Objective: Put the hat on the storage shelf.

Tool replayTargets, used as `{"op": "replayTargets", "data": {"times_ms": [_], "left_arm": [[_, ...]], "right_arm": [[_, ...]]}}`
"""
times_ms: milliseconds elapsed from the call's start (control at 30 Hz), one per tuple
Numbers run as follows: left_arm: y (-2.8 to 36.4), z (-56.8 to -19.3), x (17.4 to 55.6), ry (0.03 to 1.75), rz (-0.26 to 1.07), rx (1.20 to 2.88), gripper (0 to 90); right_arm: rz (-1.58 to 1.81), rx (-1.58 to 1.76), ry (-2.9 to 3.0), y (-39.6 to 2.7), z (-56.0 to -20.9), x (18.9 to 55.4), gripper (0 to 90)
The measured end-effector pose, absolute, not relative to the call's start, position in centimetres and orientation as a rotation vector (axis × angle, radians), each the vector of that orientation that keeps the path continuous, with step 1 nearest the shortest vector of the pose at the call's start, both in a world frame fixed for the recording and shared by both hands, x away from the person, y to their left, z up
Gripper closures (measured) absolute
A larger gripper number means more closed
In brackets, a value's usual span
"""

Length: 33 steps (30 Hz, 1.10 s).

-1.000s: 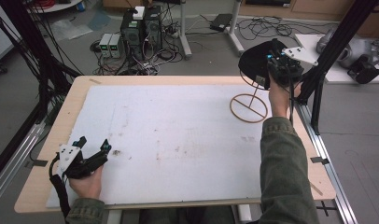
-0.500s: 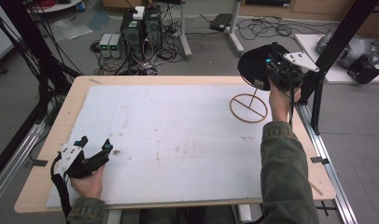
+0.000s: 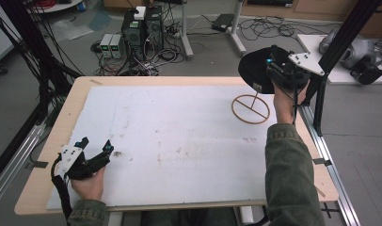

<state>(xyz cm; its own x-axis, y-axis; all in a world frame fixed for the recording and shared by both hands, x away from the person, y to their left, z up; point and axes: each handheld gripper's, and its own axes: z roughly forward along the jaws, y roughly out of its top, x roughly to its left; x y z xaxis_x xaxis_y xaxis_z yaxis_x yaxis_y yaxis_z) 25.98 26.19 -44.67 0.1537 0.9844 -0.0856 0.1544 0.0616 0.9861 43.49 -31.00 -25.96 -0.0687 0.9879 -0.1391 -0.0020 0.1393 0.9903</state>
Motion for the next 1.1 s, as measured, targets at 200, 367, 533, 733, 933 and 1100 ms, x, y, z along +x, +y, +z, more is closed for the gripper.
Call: {"op": "replayTargets", "data": {"times_ms": [200, 367, 533, 733, 933, 1100], "left_arm": [[26.2, -44.6, 26.0, 1.229, 0.961, 1.333, 17.2], [26.1, -44.7, 26.0, 1.229, 0.959, 1.335, 17.2], [26.0, -44.6, 26.0, 1.225, 0.959, 1.336, 17.2], [25.7, -44.5, 26.0, 1.22, 0.96, 1.339, 17.2], [25.6, -44.5, 26.0, 1.216, 0.957, 1.344, 17.2], [25.6, -44.5, 26.0, 1.215, 0.957, 1.341, 17.2]], "right_arm": [[1.171, 1.089, 1.305, -31.7, -25.7, 43.0, 27.9], [1.204, 1.1, 1.28, -32.5, -25.2, 42.4, 23.7], [1.223, 1.128, 1.281, -33.8, -24.9, 41.6, 21.1], [1.225, 1.126, 1.303, -34.1, -24.9, 40.9, 19.7], [1.235, 1.102, 1.341, -34.0, -25.2, 39.7, 18.6], [1.262, 1.088, 1.345, -33.9, -25.5, 38.9, 18.4]]}}
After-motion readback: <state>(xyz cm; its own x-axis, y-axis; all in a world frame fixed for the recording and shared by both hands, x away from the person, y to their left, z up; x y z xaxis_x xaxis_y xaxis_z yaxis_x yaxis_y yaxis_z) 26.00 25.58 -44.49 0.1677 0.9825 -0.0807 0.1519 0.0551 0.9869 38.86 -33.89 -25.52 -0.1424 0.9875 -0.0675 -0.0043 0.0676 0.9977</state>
